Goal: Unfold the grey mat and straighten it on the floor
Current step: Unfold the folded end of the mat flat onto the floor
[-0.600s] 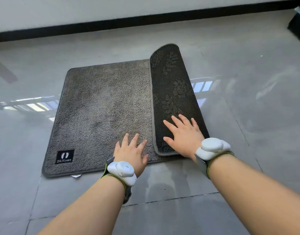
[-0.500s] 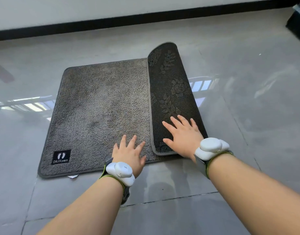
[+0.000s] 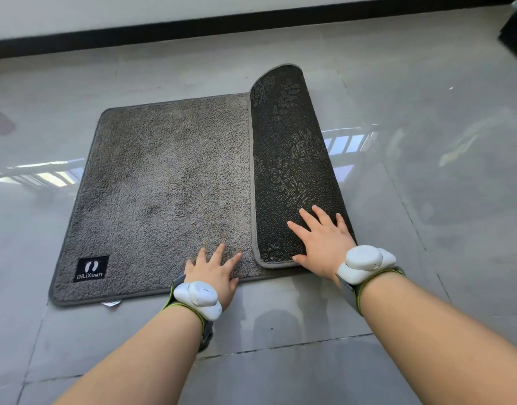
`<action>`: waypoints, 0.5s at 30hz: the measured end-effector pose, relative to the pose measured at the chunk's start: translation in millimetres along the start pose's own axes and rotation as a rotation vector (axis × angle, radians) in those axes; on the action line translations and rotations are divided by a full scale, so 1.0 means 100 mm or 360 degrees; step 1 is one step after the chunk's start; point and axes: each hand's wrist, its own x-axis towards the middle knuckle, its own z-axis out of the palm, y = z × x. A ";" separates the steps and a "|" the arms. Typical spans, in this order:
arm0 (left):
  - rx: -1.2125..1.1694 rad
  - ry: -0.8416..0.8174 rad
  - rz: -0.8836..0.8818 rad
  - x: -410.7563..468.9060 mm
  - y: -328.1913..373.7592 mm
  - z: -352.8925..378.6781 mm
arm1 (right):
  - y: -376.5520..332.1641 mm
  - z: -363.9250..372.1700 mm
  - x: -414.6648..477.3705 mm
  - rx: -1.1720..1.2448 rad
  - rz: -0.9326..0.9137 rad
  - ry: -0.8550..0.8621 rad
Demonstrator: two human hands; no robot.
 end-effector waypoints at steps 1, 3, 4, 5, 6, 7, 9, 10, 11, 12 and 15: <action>0.0002 -0.0027 -0.0002 0.00 -0.01 0.02 | 0.00 0.01 0.01 -0.0005 -0.0002 0.0009; -0.0012 -0.0115 -0.0017 0.00 -0.01 0.06 | -0.01 0.03 0.02 -0.0015 -0.0005 0.0009; -0.0022 -0.0148 -0.0022 0.00 -0.01 0.08 | -0.01 0.04 0.02 -0.0022 -0.0012 0.0005; -0.0027 -0.0162 -0.0022 0.00 -0.01 0.09 | 0.00 0.05 0.02 -0.0033 -0.0018 0.0002; -0.0027 -0.0172 -0.0018 0.01 -0.01 0.08 | 0.01 0.06 0.01 -0.0052 -0.0024 -0.0010; -0.0037 -0.0179 -0.0016 0.02 -0.01 0.06 | 0.03 0.06 0.01 -0.0074 -0.0034 -0.0023; -0.0071 -0.0211 -0.0032 0.05 -0.01 0.03 | 0.04 0.06 0.01 -0.0110 -0.0050 -0.0048; -0.0084 -0.0225 -0.0045 0.05 0.00 0.03 | 0.05 0.06 0.01 -0.0118 -0.0052 -0.0052; -0.0093 -0.0235 -0.0053 0.05 0.00 0.03 | 0.05 0.05 0.01 -0.0123 -0.0051 -0.0053; -0.0105 -0.0244 -0.0059 0.05 0.00 0.04 | 0.05 0.05 0.01 -0.0121 -0.0050 -0.0054; -0.0124 -0.0251 -0.0073 0.03 0.03 0.08 | 0.06 0.06 -0.01 -0.0106 -0.0047 -0.0045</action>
